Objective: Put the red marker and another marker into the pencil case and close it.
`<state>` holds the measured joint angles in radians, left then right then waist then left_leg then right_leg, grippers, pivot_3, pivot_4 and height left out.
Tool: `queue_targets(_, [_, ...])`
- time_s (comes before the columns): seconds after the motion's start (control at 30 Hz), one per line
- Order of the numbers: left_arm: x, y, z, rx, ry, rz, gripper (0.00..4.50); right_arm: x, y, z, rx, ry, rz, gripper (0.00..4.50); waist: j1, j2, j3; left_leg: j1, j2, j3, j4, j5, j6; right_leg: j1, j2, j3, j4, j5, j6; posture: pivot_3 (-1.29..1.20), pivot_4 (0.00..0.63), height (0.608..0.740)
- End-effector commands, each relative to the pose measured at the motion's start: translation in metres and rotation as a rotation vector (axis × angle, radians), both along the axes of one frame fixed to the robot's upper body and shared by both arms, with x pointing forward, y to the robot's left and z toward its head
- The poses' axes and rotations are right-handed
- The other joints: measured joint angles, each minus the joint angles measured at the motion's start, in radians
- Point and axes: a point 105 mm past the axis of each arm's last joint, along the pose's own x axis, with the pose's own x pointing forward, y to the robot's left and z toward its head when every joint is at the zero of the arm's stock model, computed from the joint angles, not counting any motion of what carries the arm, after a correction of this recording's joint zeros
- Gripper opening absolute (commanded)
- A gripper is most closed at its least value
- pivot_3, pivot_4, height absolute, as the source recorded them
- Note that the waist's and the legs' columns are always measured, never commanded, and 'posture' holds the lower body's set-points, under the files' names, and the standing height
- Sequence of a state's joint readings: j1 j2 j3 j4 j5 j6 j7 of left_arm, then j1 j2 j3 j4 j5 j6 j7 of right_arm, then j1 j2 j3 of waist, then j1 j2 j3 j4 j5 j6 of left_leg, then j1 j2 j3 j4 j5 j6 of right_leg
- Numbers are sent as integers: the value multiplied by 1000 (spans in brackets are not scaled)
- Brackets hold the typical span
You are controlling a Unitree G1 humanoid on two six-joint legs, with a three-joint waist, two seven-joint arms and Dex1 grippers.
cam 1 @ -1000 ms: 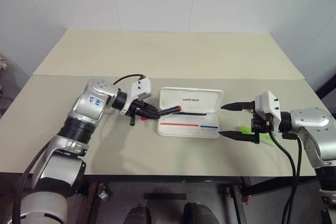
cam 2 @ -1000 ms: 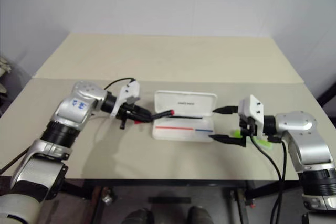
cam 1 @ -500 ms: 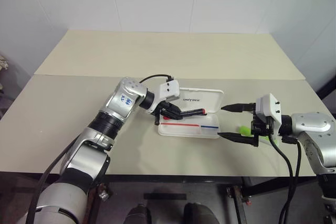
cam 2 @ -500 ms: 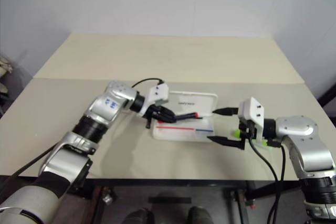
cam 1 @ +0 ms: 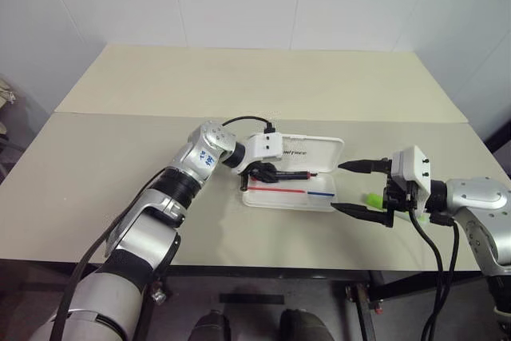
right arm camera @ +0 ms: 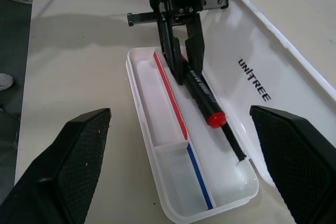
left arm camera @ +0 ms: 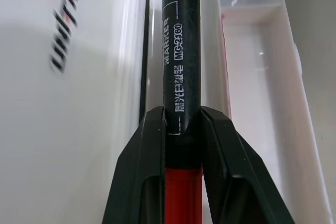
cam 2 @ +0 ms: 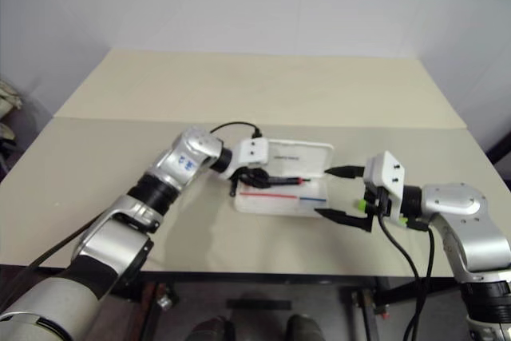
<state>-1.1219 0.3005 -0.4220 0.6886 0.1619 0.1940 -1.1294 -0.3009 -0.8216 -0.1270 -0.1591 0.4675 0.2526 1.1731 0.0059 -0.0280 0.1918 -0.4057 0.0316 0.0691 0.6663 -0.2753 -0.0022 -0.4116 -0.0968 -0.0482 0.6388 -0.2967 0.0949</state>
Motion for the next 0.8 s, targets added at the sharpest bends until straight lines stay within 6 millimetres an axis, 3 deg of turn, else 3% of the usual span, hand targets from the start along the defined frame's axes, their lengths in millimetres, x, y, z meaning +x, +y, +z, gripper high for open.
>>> queue_targets(0.03, [1,-10,11,-33,-22,-14,902,-5,1,14,19,-55,5,4500,0,0,0,0,0,0,0,0,0,0,0,0,0,0,0,0,150,740])
queue_targets(0.2, [-7,-24,18,-87,1,-64,2480,-4,2,13,25,-55,0,4500,1,0,0,0,0,0,0,0,0,0,0,0,0,0,0,0,150,740])
queue_targets(0.53, [-26,-27,30,-127,22,-140,2480,1,3,12,31,-48,4,4500,0,0,0,0,0,0,0,0,0,0,0,0,0,0,0,0,150,740])
queue_targets(0.57, [-29,-25,36,-147,20,-151,2480,3,2,12,28,-43,1,4500,-1,0,0,0,0,0,0,0,0,0,0,0,0,0,0,0,150,740])
queue_targets(0.67, [-40,-9,53,-208,6,-155,3039,9,-8,9,-2,-15,-22,4500,-8,0,0,0,0,-1,0,0,0,0,0,1,0,0,0,0,150,740])
queue_targets(0.8, [-61,28,70,-275,-18,-196,4320,18,-27,5,-42,34,-64,4500,-11,1,0,1,1,-3,0,0,0,0,1,2,1,0,0,0,150,740])
